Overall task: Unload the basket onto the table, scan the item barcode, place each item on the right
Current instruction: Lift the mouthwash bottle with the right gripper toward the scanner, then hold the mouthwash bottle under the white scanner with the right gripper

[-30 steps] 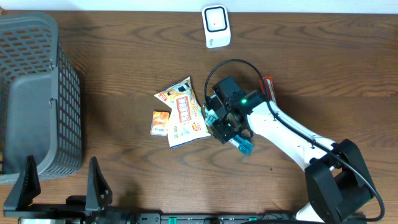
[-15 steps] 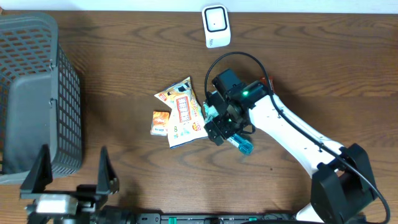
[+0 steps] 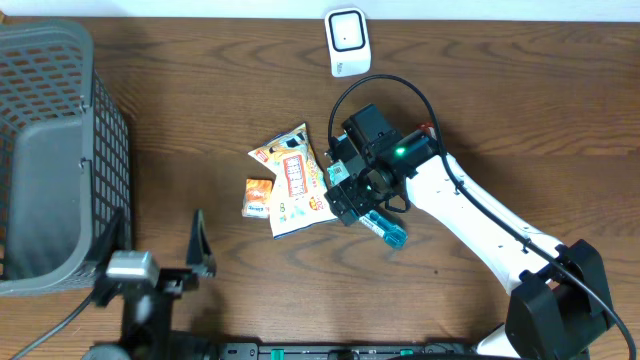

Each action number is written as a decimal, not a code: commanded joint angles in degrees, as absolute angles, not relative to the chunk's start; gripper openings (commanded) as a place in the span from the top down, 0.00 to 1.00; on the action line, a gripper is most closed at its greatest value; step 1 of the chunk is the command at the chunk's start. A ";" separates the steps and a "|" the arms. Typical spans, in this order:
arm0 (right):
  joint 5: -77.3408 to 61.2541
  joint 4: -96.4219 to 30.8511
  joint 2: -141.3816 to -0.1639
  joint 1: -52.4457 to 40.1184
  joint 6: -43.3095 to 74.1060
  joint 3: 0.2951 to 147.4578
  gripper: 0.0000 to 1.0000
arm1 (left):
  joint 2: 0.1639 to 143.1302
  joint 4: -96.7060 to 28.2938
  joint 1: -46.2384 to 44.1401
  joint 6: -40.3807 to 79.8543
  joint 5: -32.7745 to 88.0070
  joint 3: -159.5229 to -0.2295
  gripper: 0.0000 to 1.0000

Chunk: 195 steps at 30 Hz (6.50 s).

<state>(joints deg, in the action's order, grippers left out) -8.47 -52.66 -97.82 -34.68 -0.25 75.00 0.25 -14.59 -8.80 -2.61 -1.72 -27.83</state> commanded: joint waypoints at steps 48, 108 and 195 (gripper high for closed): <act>6.52 -52.64 -112.64 -39.62 -6.48 81.38 0.26 | 0.21 -16.67 -11.22 5.89 -2.17 -17.96 0.00; 15.16 -53.58 -109.14 -42.11 -5.65 103.13 0.99 | 0.23 -53.80 -11.22 5.87 -2.20 -17.96 0.00; 45.63 28.88 -169.90 -32.45 -71.57 147.24 0.99 | 0.21 -53.80 -11.22 5.87 -2.20 -17.96 0.00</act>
<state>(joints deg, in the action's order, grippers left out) 45.41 28.47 -168.46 -32.25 -69.52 142.45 0.27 -53.47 -11.00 5.80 -1.72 -17.89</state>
